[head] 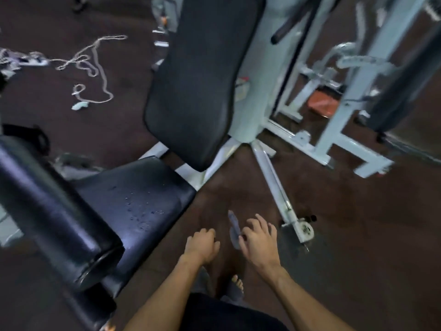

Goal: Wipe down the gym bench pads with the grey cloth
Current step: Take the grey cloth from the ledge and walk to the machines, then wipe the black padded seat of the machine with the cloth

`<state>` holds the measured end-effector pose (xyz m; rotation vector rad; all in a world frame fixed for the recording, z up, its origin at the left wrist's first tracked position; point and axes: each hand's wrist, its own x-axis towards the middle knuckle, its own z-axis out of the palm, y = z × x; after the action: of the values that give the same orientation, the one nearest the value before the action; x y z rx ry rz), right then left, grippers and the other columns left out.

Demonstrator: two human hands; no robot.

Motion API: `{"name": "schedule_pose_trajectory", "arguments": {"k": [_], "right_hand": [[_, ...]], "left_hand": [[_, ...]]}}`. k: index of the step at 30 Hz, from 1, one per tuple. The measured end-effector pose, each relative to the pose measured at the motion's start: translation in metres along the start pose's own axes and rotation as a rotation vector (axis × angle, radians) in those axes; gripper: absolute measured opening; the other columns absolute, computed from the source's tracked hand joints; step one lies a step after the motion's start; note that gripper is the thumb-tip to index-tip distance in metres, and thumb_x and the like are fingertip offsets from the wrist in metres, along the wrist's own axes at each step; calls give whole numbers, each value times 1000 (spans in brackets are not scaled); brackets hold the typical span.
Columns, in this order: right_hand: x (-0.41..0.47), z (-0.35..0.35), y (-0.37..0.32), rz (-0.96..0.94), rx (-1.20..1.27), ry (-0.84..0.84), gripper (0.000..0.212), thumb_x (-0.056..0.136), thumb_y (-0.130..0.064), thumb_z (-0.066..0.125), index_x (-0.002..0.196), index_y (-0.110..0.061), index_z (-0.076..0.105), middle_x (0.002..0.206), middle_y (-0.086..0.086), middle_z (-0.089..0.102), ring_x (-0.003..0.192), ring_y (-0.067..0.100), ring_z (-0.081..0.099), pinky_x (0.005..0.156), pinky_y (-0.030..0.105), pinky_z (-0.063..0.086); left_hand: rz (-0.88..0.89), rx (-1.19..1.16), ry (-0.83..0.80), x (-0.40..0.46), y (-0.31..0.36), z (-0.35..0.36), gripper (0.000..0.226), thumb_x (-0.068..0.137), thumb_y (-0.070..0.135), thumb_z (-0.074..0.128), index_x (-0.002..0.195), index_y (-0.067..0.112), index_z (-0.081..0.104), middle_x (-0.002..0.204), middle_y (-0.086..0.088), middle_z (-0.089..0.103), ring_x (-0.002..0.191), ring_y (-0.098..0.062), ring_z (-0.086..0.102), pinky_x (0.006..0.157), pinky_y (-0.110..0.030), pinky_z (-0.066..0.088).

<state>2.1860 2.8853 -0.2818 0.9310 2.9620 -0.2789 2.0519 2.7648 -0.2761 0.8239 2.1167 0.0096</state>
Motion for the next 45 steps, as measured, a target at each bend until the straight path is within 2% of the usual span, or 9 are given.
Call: {"name": "schedule_pose_trajectory", "arguments": {"k": [3,6,11,15,24,29,37,43,45], "right_hand": [[53,1,-9,-80,12,-27,17,66,-27,85,76,-20,74,102,3,68,115,30,61,85,54,51],[98,9,-28,-115,24,-61,12,74,-27,80,81,-19,76,105,3,66,116,29,58,88,54,48],[163,29,-74,-163,55,-73,13,80,-29,74,88,-19,76,104,4,64,108,26,57,87,50,46],[201,48,-111,-166,48,-103,17,84,-32,69,93,-18,75,105,4,64,106,27,56,85,49,46],[265,92,-167,-84,109,-107,15,87,-30,68,91,-17,74,97,2,64,97,26,56,76,45,42],[283,90,-176,-159,69,-65,14,84,-29,72,92,-17,74,98,3,64,94,26,55,74,45,40],[261,141,-207,-261,75,-172,11,83,-31,73,86,-20,72,99,4,64,93,28,55,73,45,40],[218,183,-234,-265,89,-305,14,82,-35,74,84,-21,73,96,4,63,93,27,55,75,46,42],[208,194,-235,-274,110,-341,16,83,-38,72,87,-23,73,100,2,64,96,26,56,78,45,42]], "left_hand": [[-98,-74,52,18,-15,-22,39,100,38,44,133,18,50,137,-10,53,127,-30,51,104,-45,41],[-166,-109,96,36,-37,-43,40,100,38,44,135,17,48,138,-10,52,128,-30,50,104,-45,41],[-251,-144,137,67,-79,-80,42,101,38,43,136,16,49,137,-11,53,128,-32,51,104,-44,40],[-320,-200,175,90,-112,-102,37,101,37,44,131,16,52,135,-10,56,126,-30,52,106,-43,42],[-511,-354,209,129,-160,-117,39,101,36,42,134,16,49,136,-9,55,126,-28,52,107,-44,41],[-603,-363,217,143,-167,-115,41,102,37,41,137,17,48,137,-8,54,128,-28,50,107,-44,39],[-734,-349,345,159,-197,-106,40,101,38,41,135,18,50,133,-7,55,123,-27,50,103,-42,38],[-803,-407,367,167,-225,-81,41,101,36,42,138,19,48,141,-9,48,133,-29,42,108,-43,32],[-807,-415,388,168,-233,-66,43,101,36,42,141,18,46,151,-10,40,142,-29,32,114,-44,28]]}}
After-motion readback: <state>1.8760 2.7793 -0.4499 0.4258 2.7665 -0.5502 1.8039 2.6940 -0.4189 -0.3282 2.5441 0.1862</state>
